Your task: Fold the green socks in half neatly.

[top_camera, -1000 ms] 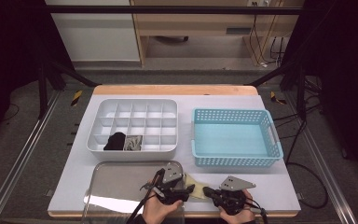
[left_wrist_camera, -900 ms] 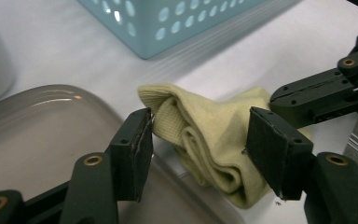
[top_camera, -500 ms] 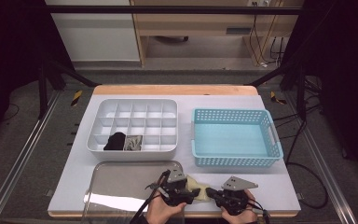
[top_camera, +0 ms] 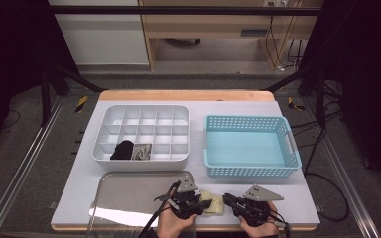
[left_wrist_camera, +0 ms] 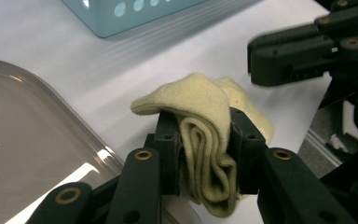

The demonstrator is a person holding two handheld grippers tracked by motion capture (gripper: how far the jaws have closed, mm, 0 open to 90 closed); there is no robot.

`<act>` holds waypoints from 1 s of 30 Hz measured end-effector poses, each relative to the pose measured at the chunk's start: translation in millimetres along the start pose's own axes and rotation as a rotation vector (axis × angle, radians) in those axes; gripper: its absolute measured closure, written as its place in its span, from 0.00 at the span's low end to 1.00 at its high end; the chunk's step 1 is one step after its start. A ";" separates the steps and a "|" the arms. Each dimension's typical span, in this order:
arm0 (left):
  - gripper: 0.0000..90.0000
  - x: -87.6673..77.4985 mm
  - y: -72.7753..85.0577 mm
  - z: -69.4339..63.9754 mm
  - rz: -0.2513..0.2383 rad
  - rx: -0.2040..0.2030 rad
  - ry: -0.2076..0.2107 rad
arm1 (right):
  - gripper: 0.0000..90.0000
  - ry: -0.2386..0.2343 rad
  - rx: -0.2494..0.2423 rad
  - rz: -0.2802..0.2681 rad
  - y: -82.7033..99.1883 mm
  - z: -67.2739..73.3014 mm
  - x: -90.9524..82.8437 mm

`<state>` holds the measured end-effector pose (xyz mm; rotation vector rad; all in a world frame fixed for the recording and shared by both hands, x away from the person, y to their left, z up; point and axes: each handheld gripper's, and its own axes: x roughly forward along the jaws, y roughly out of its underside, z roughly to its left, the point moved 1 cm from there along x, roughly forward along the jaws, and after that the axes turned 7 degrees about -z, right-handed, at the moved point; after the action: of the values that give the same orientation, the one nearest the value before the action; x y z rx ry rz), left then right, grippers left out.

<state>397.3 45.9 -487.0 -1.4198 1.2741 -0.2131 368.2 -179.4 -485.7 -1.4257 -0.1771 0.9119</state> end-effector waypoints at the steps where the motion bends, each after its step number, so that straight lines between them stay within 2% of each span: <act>1: 0.75 -1.3 -0.7 -0.2 -0.010 -0.005 0.009 | 0.88 0.020 0.000 -0.014 -0.4 -2.4 -2.1; 5: 0.75 -10.4 -5.9 -1.3 -0.037 0.002 0.024 | 0.80 0.103 0.008 -0.076 0.3 -16.1 -9.6; 10: 0.75 -24.8 -13.2 -0.4 -0.064 0.012 0.022 | 0.74 0.162 0.020 -0.081 3.0 -29.5 -15.4; 19: 0.75 -52.1 -23.2 5.1 -0.099 0.054 -0.015 | 0.66 0.202 0.017 -0.084 3.6 -33.6 -19.3; 30: 0.74 -85.9 -37.4 25.2 -0.164 0.042 -0.065 | 0.59 0.228 0.028 -0.094 5.5 -40.1 -25.2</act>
<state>402.8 117.1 -421.3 -1.4840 1.0954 -0.3010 373.6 -226.7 -488.2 -1.4711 -0.0594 0.6672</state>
